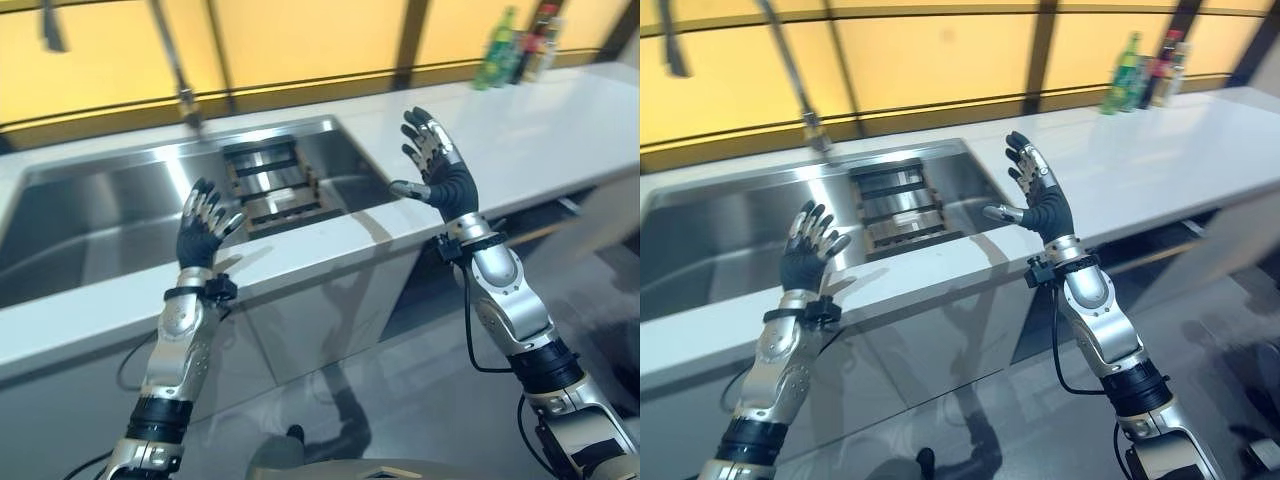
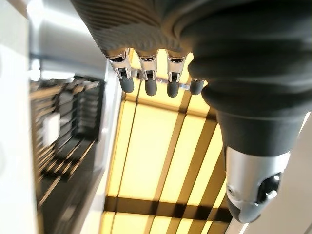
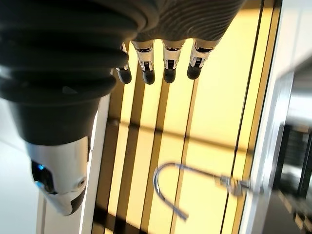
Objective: Pick up plates and place into dishwasher.
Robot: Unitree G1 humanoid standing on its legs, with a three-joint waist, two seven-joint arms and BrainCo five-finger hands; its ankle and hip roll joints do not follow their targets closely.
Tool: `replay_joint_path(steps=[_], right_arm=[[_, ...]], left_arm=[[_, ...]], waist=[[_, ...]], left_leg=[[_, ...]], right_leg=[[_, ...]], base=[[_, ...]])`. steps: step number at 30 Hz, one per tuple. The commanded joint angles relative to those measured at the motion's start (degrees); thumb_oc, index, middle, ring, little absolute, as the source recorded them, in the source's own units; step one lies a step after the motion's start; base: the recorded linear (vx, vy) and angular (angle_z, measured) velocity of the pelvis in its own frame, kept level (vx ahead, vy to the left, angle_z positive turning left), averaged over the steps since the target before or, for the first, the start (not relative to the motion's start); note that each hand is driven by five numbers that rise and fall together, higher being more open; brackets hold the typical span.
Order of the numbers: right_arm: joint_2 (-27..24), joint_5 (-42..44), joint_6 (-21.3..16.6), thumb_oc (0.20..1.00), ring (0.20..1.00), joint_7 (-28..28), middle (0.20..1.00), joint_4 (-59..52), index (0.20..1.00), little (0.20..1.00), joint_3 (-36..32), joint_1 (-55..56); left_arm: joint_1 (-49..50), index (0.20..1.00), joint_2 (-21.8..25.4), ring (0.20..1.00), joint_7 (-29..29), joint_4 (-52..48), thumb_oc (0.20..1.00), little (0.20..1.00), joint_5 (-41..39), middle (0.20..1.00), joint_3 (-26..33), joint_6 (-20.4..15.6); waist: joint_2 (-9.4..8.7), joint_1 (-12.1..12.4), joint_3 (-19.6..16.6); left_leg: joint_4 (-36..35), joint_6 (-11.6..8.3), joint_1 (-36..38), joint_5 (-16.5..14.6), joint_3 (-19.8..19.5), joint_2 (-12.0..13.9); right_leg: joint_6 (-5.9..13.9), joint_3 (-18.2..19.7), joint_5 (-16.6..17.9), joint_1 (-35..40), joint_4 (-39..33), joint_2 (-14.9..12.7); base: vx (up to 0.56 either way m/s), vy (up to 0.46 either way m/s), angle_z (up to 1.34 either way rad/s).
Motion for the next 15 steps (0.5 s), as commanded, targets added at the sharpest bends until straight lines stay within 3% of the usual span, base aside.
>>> replay_joint_path(steps=[1, 4, 6, 8, 11, 13, 15], right_arm=[[0.2, -1.4, -5.0, 1.0, 1.0, -1.8, 1.0, -0.9, 1.0, 1.0, -0.8, -2.2], [2.0, -1.0, -5.4, 1.0, 1.0, -2.8, 1.0, -0.4, 1.0, 1.0, -1.5, -0.3], [2.7, -1.3, -6.8, 1.0, 1.0, -2.5, 1.0, -2.2, 1.0, 1.0, -2.7, 3.7], [2.5, -0.1, -8.1, 1.0, 1.0, -1.1, 1.0, -3.3, 1.0, 1.0, -3.2, 6.4], [1.4, 2.5, -10.0, 1.0, 1.0, 0.0, 1.0, -3.2, 1.0, 1.0, -4.3, 8.6], [1.0, 3.4, -10.9, 1.0, 1.0, -0.5, 1.0, -1.7, 1.0, 1.0, -4.5, 8.0], [1.3, 2.7, -11.1, 1.0, 1.0, -1.5, 1.0, -0.3, 1.0, 1.0, -4.2, 6.6]], left_arm=[[-4.0, 1.0, -0.1, 1.0, 2.9, -2.9, 1.0, 1.0, -1.3, 1.0, -1.0, -4.4], [-2.9, 1.0, -0.1, 1.0, 0.1, -3.8, 1.0, 1.0, -2.2, 1.0, 0.6, -3.9], [-1.7, 1.0, 0.6, 1.0, -0.9, -5.3, 1.0, 1.0, -1.5, 1.0, 0.9, -3.8], [-1.1, 1.0, 1.2, 1.0, -0.9, -5.6, 1.0, 1.0, -1.1, 1.0, 1.2, -3.9], [-2.9, 1.0, 1.6, 1.0, 0.4, -4.6, 1.0, 1.0, -1.2, 1.0, -0.3, -4.2], [-5.6, 1.0, 0.6, 1.0, 1.4, -3.5, 1.0, 1.0, 0.1, 1.0, -2.2, -3.7], [-7.9, 1.0, -0.3, 1.0, 2.8, -2.7, 1.0, 1.0, 1.3, 1.0, -4.9, -4.1]], waist=[[1.13, -0.1, -2.6], [1.23, 0.7, -2.9], [1.83, 0.3, -2.8], [1.97, -0.7, -2.6], [0.33, -3.3, -2.7], [-0.9, -4.7, -3.1], [-0.99, -6.9, -3.0]], left_leg=[[-1.1, -2.03, -0.3, 1.9, -3.3, 1.1], [-2.3, 0.71, 1.0, 0.3, -3.5, -1.1], [-3.9, 3.07, 2.8, -0.1, -3.9, -2.5], [-4.8, 3.83, 3.9, -0.2, -4.9, -3.1], [-3.5, 3.02, 2.2, -0.4, -8.5, -4.9], [-2.7, 1.89, 2.2, -1.2, -11.5, -5.9], [-3.6, 1.56, 3.7, -2.8, -13.8, -5.9]], right_leg=[[0.48, 5.5, 1.1, -2.1, 4.6, -1.6], [2.64, 5.2, 1.1, -2.8, 12.8, -3.1], [5.17, 7.1, 6.3, -6.8, 25.0, -3.9], [6.29, 11.0, 9.0, -9.9, 30.5, -3.3], [4.0, 16.6, 4.4, -9.8, 16.7, 1.8], [3.79, 19.6, 6.1, -9.4, 5.9, -0.4], [5.66, 26.2, 9.9, -10.8, 1.2, -1.4]], base=[[0.15, 0.191, 1.11], [0.14, 0.173, 0.87], [0.13, 0.126, 0.55], [0.11, -0.007, 0.87], [0.16, -0.18, 0.71], [0.17, -0.267, 0.69], [0.12, -0.263, 0.85]])
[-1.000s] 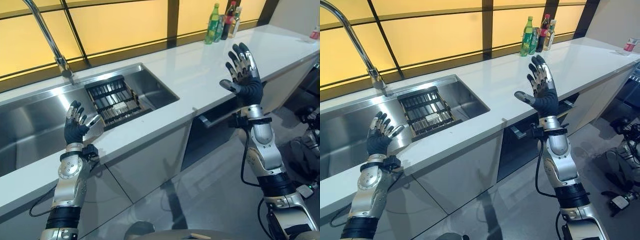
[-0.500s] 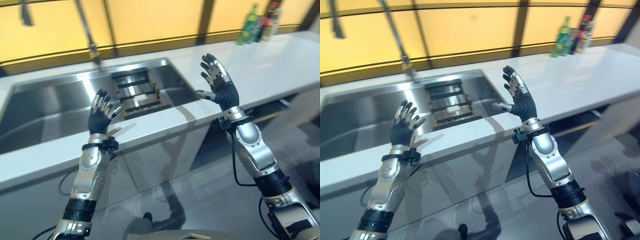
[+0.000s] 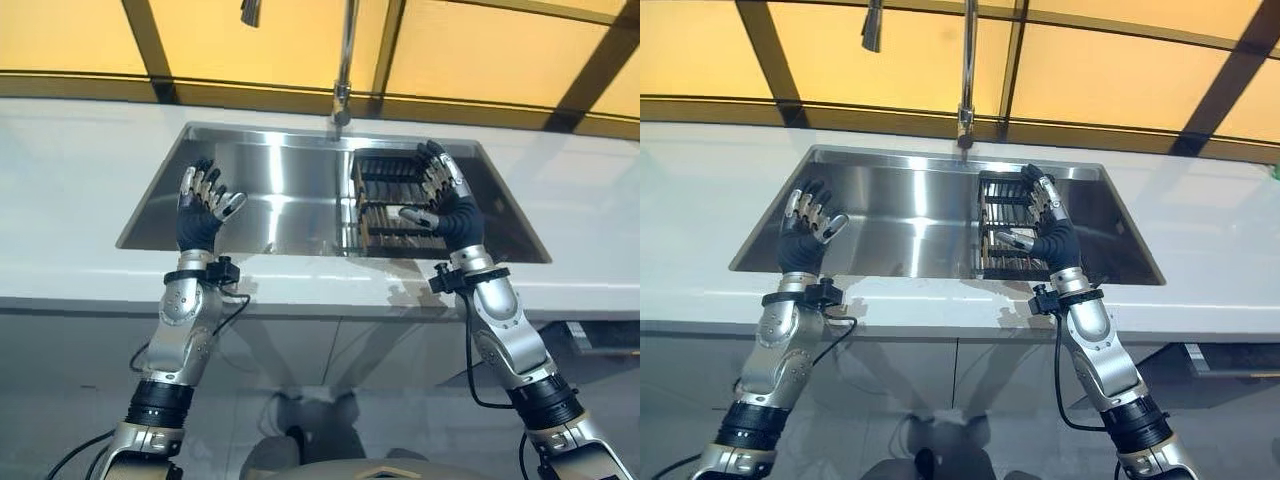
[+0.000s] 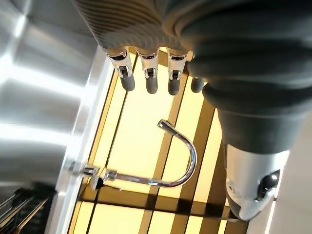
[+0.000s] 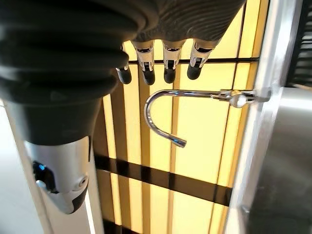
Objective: Pick up plates and place into dishwasher.
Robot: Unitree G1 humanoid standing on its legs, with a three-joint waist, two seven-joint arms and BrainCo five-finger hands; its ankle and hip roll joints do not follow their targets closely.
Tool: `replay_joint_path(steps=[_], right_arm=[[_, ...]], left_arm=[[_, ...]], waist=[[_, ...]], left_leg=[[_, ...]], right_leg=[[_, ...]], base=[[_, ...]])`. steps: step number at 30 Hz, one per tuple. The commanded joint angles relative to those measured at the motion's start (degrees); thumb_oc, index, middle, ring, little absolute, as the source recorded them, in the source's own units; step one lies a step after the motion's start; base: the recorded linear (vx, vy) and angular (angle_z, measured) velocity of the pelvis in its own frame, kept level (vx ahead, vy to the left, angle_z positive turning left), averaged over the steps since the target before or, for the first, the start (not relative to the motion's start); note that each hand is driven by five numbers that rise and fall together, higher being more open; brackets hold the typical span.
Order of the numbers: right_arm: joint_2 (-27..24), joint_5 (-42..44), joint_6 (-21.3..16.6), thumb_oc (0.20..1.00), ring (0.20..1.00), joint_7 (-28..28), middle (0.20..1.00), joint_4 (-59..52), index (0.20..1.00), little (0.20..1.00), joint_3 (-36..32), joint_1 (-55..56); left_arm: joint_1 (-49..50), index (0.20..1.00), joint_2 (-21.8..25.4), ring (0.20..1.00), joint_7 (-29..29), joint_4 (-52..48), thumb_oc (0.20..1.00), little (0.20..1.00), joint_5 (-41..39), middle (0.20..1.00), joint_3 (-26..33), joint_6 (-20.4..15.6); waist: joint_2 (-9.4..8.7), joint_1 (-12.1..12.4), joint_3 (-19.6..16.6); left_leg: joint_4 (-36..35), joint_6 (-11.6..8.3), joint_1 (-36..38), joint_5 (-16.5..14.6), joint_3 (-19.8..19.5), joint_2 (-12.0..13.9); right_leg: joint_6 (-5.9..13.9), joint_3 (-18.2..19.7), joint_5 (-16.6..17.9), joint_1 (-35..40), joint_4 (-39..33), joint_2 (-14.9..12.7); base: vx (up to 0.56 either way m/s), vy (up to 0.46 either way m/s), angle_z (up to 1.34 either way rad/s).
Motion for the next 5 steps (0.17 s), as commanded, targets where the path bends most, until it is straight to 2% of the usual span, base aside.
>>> replay_joint_path(steps=[1, 3, 5], right_arm=[[-0.3, 1.6, -3.8, 1.0, 1.0, -1.1, 1.0, 0.0, 1.0, 1.0, -2.8, -3.3], [0.3, 2.5, -2.7, 1.0, 1.0, -1.3, 1.0, 1.0, 1.0, 1.0, -3.9, -4.5], [0.5, 3.0, -1.4, 1.0, 1.0, -2.2, 1.0, 1.3, 1.0, 1.0, -4.4, -5.3]], left_arm=[[-5.2, 1.0, 0.0, 1.0, 1.5, -1.6, 1.0, 1.0, 2.8, 1.0, -5.9, -3.5], [-5.2, 1.0, -0.7, 1.0, 1.7, -2.5, 1.0, 1.0, 3.0, 1.0, -6.3, -2.3], [-5.4, 1.0, -1.5, 1.0, 1.9, -2.3, 1.0, 1.0, 3.1, 1.0, -7.0, -2.0]], waist=[[-1.44, -2.7, -3.3], [-1.52, -1.9, -3.7], [-1.57, -1.7, -4.5]], left_leg=[[2.4, -3.12, -0.2, -4.5, 1.2, 1.5], [1.2, -3.84, 1.2, -4.7, 0.8, 2.6], [0.1, -4.61, 1.5, -3.9, 0.3, 3.5]], right_leg=[[2.48, 7.4, 14.9, 1.2, -10.2, -0.1], [2.06, 4.3, 13.2, 3.3, -13.7, -0.6], [2.11, 4.5, 14.0, 4.7, -16.0, -0.7]], base=[[0.1, -0.167, 1.1], [0.07, -0.186, 0.89], [0.05, -0.182, 0.78]])
